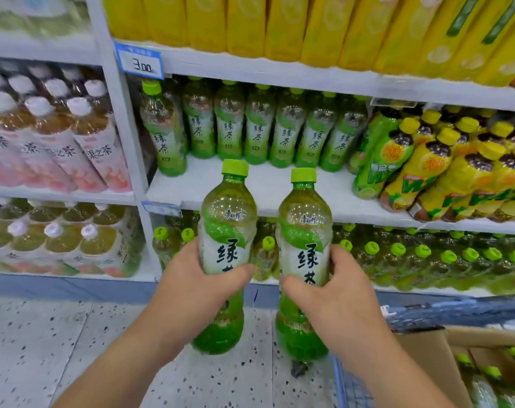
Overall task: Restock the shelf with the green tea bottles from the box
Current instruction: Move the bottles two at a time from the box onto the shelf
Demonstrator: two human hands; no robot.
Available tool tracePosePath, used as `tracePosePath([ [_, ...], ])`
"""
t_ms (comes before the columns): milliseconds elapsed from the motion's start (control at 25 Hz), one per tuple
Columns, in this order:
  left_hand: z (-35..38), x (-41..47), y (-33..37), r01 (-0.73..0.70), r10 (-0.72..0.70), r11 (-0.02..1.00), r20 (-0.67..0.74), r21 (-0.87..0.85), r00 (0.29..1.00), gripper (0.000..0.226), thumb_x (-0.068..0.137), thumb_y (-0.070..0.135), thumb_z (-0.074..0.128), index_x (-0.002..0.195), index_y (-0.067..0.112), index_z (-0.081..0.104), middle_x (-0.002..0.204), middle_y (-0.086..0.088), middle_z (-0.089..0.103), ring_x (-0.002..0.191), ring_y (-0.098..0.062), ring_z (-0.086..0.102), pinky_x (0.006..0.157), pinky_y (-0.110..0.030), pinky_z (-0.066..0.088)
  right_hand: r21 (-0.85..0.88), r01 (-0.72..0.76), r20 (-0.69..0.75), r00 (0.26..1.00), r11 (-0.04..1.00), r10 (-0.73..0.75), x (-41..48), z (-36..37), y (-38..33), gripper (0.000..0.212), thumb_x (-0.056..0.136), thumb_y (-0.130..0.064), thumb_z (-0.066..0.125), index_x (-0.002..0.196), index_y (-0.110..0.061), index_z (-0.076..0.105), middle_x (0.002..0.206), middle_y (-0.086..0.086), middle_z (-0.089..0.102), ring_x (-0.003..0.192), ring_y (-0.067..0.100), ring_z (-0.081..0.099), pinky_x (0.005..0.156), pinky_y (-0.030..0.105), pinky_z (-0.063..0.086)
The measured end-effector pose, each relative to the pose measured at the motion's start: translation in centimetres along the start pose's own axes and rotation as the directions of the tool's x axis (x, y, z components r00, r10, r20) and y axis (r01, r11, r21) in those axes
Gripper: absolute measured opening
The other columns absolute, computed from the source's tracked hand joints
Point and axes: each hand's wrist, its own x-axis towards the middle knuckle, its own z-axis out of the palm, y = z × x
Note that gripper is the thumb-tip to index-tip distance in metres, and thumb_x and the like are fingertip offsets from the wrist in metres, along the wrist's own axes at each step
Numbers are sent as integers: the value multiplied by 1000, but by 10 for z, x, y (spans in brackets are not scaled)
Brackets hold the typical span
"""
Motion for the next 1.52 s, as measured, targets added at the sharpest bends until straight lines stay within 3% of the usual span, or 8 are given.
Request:
tracePosePath([
  [240,-22,72,8,-59,67,994,-87,87,994,30,66,32,90,90,35,72,80,13,76,69,-4,73,51,-16,53,-25,70,7,998,997,-70,63,24,-25,42,56,-45,76,89,-34,55,82,-38,60,71,-16,59,39,10,40],
  [400,-26,120,14,-68,96,982,-156,176,983,32,65,32,91,89,27,70,76,17,75,65,-2,71,47,-16,52,-44,79,-20,997,996,-79,110,40,-28,40,59,-44,76,91,-34,54,79,-16,67,70,-12,60,49,18,44],
  [640,-49,180,26,-102,198,940,-275,326,941,45,62,41,92,97,26,67,85,12,73,77,-7,70,68,-34,59,-62,173,2,985,983,-173,181,67,-42,45,64,-42,84,99,-32,57,91,-16,67,78,0,63,61,25,50],
  [760,-59,209,19,-146,260,927,-311,344,914,48,62,43,91,99,28,64,90,14,70,82,-4,65,66,-25,53,-77,239,-17,970,968,-241,213,88,-50,52,63,-43,87,104,-29,57,94,-15,67,83,4,64,66,27,52],
  [1000,-64,250,3,-253,350,914,-304,316,886,53,66,36,90,109,27,60,94,20,67,84,10,59,65,-5,42,-58,349,-61,934,935,-352,248,133,-48,59,64,-35,90,109,-28,52,97,-18,64,82,-10,59,61,7,40],
  [1240,-63,253,-18,-358,413,902,-243,241,878,57,72,28,88,115,39,52,100,26,66,94,17,58,73,2,42,-48,428,-98,897,902,-431,252,146,-36,64,66,-36,91,106,-45,43,99,-31,58,89,-26,53,71,-5,39],
  [1400,-63,251,-43,-294,409,871,-247,394,879,60,74,27,87,127,25,59,116,9,57,108,-7,57,97,-27,51,-19,389,6,921,921,-389,251,142,-19,60,71,-38,88,110,-53,45,110,-33,58,103,-20,53,80,0,40],
  [1520,-62,251,-54,-250,373,893,-301,375,878,59,73,31,88,125,19,64,118,2,57,108,-15,58,96,-39,53,-66,351,63,936,934,-347,252,140,-4,54,74,-39,85,117,-42,52,113,-26,61,107,-7,58,85,12,42],
])
